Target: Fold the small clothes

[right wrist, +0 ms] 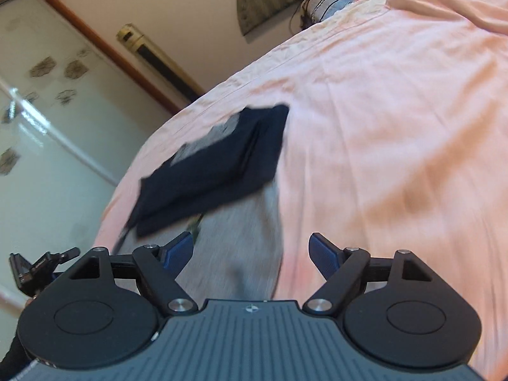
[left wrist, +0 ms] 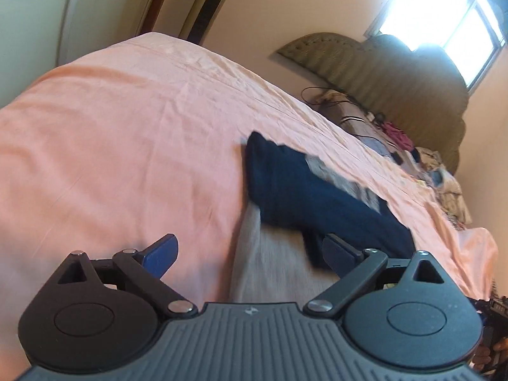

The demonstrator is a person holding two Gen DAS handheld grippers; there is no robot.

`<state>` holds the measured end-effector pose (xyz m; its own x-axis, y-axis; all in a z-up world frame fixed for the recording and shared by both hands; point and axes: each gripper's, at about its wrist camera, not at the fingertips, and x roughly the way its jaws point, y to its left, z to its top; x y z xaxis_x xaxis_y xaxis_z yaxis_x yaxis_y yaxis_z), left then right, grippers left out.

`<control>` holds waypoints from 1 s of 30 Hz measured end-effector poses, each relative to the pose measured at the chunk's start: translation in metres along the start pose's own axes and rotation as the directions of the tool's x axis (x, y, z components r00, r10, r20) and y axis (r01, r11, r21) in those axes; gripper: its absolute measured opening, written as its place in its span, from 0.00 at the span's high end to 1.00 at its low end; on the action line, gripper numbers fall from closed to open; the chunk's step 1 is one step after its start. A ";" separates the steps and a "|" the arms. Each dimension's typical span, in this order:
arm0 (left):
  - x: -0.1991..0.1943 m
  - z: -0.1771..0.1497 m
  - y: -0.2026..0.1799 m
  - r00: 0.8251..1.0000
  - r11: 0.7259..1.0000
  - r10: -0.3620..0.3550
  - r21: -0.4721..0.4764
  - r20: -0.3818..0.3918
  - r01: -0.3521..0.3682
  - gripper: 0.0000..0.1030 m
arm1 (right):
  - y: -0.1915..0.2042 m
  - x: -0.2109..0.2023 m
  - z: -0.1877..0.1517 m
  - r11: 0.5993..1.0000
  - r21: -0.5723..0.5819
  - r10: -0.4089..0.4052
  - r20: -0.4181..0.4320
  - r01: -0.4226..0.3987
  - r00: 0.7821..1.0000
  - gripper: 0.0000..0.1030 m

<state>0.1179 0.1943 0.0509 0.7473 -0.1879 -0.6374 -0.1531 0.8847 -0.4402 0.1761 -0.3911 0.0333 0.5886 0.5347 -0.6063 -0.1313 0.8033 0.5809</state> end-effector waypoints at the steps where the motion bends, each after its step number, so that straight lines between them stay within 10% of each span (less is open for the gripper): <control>1: 0.020 0.011 -0.006 1.000 1.000 0.025 0.016 0.002 -0.025 0.05 | 0.002 0.016 0.015 1.000 0.005 -0.020 0.012 0.020 1.000 0.25; 9: 0.131 0.057 -0.029 0.995 0.991 0.073 0.117 -0.068 -0.065 0.07 | 0.002 0.130 0.091 0.999 -0.032 -0.031 -0.023 0.030 0.999 0.25; 11: 0.138 0.053 -0.037 0.997 0.983 0.072 0.172 -0.041 -0.064 0.27 | 0.006 0.144 0.093 0.996 -0.081 -0.035 -0.013 0.034 0.999 0.36; 12: 0.141 0.052 -0.040 0.996 0.977 0.077 0.203 -0.046 -0.066 0.82 | 0.007 0.150 0.094 0.995 -0.095 -0.039 -0.030 0.036 0.999 0.53; 13: 0.144 0.052 -0.043 0.994 0.971 0.094 0.224 -0.052 -0.081 0.94 | 0.006 0.155 0.095 0.996 -0.085 -0.039 -0.066 0.033 0.997 0.85; 24: 0.130 0.047 -0.046 0.982 0.941 0.185 0.284 0.028 -0.185 0.90 | -0.008 0.133 0.087 0.997 -0.042 -0.066 0.019 0.067 0.998 0.79; 28: 0.120 0.060 -0.041 0.980 0.954 0.191 0.223 0.057 -0.199 0.37 | -0.005 0.113 0.100 0.995 -0.022 -0.095 0.143 0.099 0.985 0.29; 30: 0.109 0.067 -0.042 0.973 0.967 0.170 0.164 0.154 -0.195 0.35 | -0.003 0.111 0.107 0.997 -0.001 -0.081 0.169 0.083 0.982 0.31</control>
<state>0.2491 0.1649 0.0421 0.8009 0.0331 -0.5978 -0.1876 0.9621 -0.1980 0.3275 -0.3621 0.0229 0.7239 0.4154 -0.5508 -0.0827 0.8449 0.5285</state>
